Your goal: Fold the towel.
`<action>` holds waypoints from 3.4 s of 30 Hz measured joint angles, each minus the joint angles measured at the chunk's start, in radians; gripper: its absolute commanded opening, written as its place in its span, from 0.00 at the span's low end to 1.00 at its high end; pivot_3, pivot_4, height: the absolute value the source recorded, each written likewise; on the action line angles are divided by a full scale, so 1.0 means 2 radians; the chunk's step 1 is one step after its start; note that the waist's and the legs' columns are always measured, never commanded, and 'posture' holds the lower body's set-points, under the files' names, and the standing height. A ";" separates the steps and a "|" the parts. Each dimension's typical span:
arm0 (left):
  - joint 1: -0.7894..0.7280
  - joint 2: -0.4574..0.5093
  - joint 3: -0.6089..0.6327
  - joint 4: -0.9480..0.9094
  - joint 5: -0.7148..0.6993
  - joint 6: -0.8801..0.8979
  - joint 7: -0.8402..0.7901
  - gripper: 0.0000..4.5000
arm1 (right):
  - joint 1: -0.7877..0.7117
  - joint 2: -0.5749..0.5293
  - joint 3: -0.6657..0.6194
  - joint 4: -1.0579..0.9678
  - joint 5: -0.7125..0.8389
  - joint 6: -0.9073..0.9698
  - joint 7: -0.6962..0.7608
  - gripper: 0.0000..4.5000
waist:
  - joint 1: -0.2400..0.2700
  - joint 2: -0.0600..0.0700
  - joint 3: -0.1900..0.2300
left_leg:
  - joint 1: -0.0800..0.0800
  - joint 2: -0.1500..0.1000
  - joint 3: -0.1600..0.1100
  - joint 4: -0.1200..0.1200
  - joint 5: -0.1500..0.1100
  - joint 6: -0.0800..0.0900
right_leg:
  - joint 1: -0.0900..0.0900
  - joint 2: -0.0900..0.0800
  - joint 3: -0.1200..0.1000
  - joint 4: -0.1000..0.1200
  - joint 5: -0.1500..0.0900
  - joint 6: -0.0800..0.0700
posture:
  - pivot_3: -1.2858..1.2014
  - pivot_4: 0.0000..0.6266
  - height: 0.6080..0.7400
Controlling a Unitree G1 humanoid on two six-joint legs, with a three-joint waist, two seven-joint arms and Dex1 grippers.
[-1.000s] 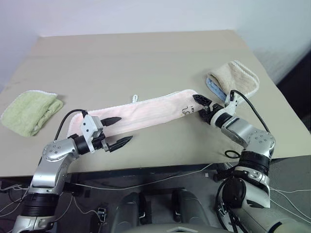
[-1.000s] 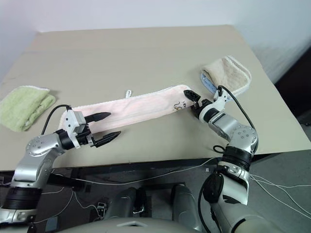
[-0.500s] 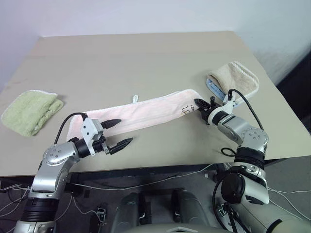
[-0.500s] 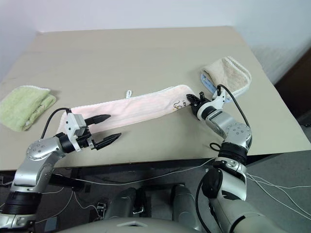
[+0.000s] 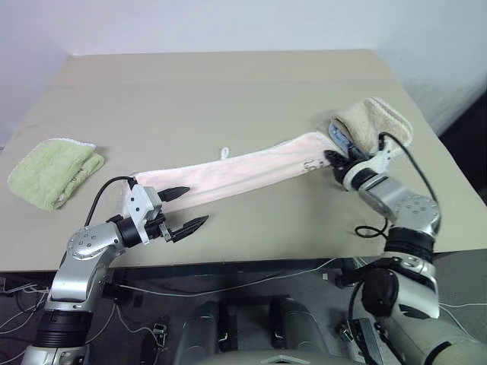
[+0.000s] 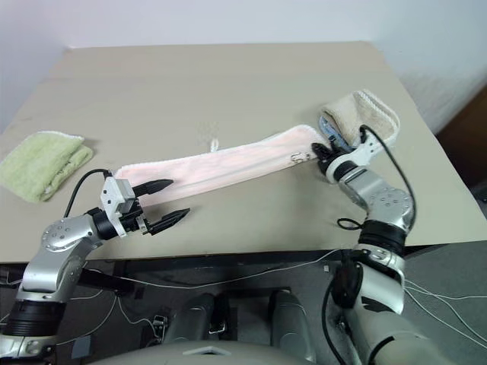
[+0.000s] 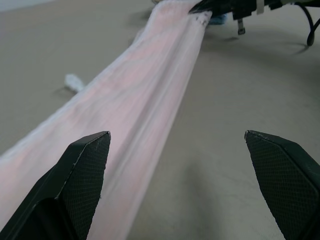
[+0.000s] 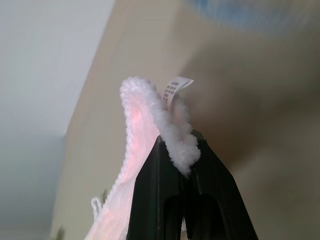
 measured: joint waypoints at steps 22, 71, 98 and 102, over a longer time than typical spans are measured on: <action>0.000 -0.015 -0.004 0.008 0.001 -0.012 0.005 1.00 | 0.002 -0.049 0.474 -0.181 -0.340 -0.141 0.251 0.01 | -0.001 0.002 0.001 | -0.001 0.000 0.000 0.000 0.001 -0.002 | -0.001 0.000 0.000 0.000 0.000 0.000 | 0.52 0.24 1.00; 0.202 -0.218 0.060 -0.229 -0.181 0.202 0.404 1.00 | -0.045 0.045 0.379 0.129 -0.430 -0.404 0.385 0.00 | -0.003 0.001 0.001 | 0.000 0.000 -0.001 0.000 0.000 0.000 | 0.001 -0.001 0.000 -0.001 0.000 0.000 | 0.52 0.24 1.00; 0.075 -0.261 0.159 -0.158 -0.425 0.201 0.662 0.64 | -0.041 0.022 0.326 0.000 -0.387 -0.361 0.375 0.00 | 0.003 0.001 0.001 | 0.001 0.000 -0.001 0.000 0.000 0.000 | 0.001 0.000 -0.001 0.000 0.000 0.000 | 0.52 0.24 1.00; 0.067 -0.261 0.160 -0.139 -0.426 0.198 0.661 0.33 | -0.032 0.020 0.325 -0.011 -0.387 -0.356 0.366 0.00 | 0.009 0.001 0.001 | 0.000 0.000 -0.001 0.000 0.000 0.000 | 0.001 0.000 -0.001 -0.001 0.000 -0.001 | 0.52 0.24 1.00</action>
